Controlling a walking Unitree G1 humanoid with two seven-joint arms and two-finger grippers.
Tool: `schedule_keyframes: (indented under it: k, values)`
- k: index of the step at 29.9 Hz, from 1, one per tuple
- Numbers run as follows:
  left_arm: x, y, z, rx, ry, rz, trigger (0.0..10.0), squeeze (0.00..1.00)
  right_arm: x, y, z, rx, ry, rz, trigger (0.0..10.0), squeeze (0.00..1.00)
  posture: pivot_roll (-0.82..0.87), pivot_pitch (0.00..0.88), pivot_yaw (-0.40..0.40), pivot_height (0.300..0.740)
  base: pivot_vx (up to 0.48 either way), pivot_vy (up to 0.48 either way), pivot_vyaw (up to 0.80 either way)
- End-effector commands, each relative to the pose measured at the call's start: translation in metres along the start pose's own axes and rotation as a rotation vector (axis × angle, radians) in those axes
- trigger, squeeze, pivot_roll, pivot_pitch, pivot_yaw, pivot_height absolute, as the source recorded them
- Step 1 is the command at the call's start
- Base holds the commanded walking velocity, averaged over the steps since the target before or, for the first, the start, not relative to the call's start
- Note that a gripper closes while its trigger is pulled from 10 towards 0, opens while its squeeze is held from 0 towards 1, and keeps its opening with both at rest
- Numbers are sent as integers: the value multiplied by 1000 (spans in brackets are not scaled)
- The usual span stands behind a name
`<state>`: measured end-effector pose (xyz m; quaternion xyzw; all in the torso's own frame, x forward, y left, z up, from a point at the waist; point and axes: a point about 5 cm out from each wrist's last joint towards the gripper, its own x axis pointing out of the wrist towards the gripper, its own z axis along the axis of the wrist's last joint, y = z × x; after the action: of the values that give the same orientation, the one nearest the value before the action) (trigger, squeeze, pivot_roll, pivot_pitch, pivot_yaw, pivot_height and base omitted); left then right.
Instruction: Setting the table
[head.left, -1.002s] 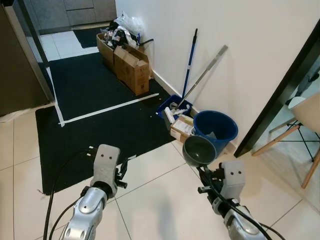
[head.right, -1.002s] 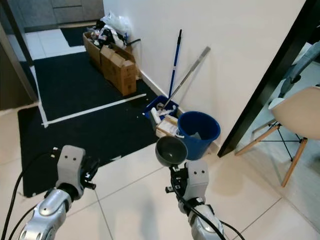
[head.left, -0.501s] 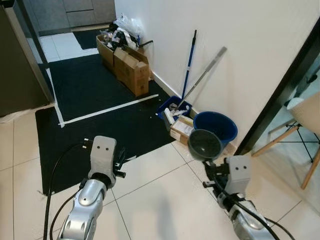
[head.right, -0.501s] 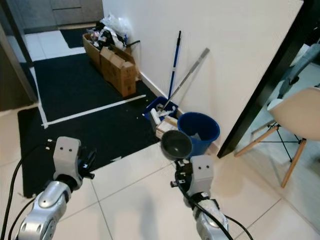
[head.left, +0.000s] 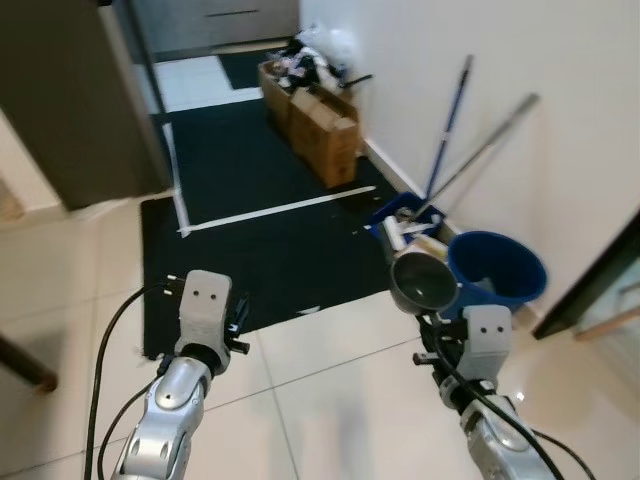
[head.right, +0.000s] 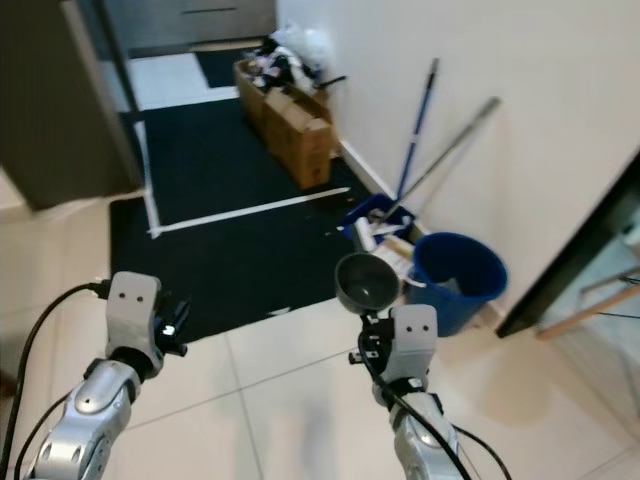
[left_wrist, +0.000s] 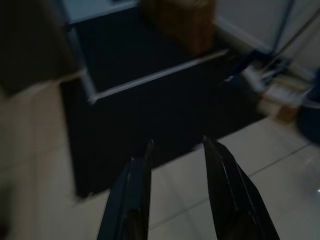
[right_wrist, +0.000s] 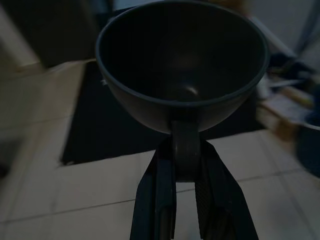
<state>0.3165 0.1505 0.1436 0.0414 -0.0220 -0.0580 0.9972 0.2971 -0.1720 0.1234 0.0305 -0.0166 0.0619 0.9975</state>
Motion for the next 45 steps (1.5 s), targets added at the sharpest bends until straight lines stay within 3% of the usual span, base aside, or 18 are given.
schedule_keyframes:
  k: [1, 45]
  values:
    - [-2, 1, -6, 12, 27, 4, 10000, 0, -4, -3, -5, 0, 10, -12, 10000, 0, -2, 136, 92, 740, 0, 0, 800]
    - [0, 1, -8, 18, 36, 3, 10000, 0, -3, -2, -5, -7, 4, 4, 10000, 0, -7, 120, 99, 740, 0, 0, 800]
